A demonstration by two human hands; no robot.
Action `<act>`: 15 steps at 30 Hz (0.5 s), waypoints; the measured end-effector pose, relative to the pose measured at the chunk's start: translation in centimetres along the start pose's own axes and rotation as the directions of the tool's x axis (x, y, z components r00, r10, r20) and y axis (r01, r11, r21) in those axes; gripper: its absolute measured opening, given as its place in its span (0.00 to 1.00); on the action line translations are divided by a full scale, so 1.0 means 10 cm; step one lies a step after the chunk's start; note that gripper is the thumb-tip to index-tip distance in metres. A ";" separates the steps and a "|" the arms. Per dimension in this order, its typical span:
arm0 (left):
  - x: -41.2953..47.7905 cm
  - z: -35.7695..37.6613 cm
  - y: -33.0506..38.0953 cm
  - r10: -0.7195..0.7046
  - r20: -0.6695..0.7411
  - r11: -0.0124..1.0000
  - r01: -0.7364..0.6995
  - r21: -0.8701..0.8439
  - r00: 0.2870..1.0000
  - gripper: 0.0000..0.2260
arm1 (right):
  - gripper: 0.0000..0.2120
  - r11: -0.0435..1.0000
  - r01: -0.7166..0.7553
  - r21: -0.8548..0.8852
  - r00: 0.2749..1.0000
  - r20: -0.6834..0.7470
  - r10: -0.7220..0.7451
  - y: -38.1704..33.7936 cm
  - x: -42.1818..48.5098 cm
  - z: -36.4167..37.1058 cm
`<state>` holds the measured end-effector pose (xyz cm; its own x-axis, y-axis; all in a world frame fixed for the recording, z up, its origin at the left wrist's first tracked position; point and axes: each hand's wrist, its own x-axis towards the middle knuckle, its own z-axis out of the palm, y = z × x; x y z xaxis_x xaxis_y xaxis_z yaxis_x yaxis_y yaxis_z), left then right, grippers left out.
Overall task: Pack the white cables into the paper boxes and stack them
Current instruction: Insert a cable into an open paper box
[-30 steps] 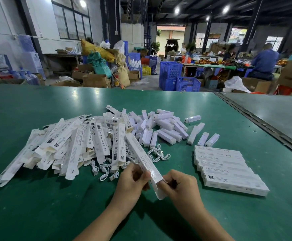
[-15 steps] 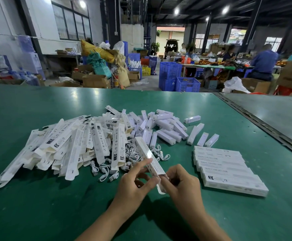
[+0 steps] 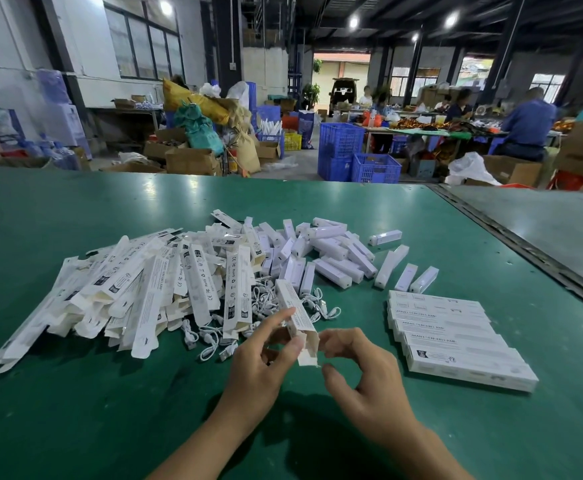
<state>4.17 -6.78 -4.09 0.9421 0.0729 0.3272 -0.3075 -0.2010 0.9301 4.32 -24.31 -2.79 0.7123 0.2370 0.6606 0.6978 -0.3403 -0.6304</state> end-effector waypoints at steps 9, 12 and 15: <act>-0.01 0.00 -0.03 0.012 -0.007 1.000 -0.012 -0.004 1.000 0.17 | 0.11 0.986 0.123 -0.112 0.992 0.001 -0.123 0.12 0.02 0.10; 0.01 0.00 -0.03 0.009 0.005 1.000 -0.009 -0.014 1.000 0.16 | 0.09 0.987 0.122 -0.104 0.992 -0.029 -0.126 0.10 0.02 0.12; 0.02 0.01 -0.04 -0.010 0.028 0.999 0.012 -0.050 1.000 0.17 | 0.07 0.990 0.099 -0.104 0.993 -0.056 -0.105 0.08 0.01 0.12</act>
<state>4.47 -6.79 -4.45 0.9486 0.0477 0.3129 -0.3028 -0.1512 0.9410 5.11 -23.45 -3.72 0.6295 0.2206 0.7451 0.7533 -0.4083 -0.5156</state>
